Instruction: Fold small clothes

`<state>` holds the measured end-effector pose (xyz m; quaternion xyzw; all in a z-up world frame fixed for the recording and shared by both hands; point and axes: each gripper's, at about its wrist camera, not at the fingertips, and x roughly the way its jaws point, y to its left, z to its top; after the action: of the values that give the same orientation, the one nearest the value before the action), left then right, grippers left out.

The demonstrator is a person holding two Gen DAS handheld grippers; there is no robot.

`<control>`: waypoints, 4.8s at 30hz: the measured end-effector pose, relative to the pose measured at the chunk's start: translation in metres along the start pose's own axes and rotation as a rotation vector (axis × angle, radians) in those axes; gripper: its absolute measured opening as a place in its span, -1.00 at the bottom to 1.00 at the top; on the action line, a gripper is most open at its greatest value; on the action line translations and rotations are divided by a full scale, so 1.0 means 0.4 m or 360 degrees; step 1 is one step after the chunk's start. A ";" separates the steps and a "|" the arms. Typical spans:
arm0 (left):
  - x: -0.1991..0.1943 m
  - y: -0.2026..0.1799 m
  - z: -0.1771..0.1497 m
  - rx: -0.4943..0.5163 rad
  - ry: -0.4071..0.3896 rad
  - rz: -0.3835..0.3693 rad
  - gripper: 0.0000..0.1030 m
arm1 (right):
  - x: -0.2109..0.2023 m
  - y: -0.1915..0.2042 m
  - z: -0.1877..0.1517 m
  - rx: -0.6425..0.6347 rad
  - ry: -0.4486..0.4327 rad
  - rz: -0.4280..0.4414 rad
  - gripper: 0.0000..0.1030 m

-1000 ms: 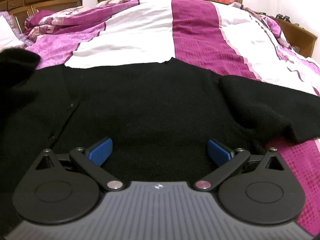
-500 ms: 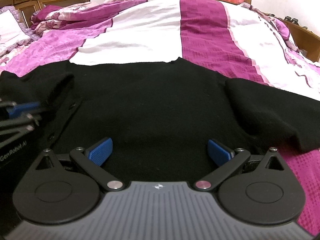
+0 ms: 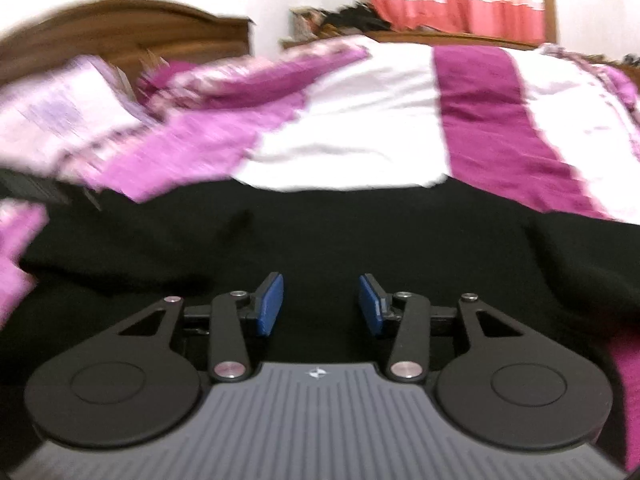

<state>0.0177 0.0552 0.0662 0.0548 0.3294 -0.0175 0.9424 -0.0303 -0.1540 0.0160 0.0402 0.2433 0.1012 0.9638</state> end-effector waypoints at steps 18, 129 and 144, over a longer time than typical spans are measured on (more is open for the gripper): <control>0.022 0.085 0.069 -0.0371 0.0015 0.0072 0.36 | 0.177 0.168 0.058 0.0476 0.0163 0.0396 -0.91; 0.052 -0.580 -0.121 0.0228 -0.0244 -0.0696 -0.63 | -0.438 -1.074 -0.028 0.1338 -0.0319 -0.0847 0.41; 0.053 -0.574 -0.120 0.0216 -0.0243 -0.0703 -0.63 | -0.314 -0.993 0.071 0.1169 -0.0385 -0.0507 -0.72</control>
<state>-0.0115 -0.1674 -0.0053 0.0430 0.2592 -0.2493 0.9321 -0.0554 -0.5695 0.0485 0.3546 0.1514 -0.1480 0.9107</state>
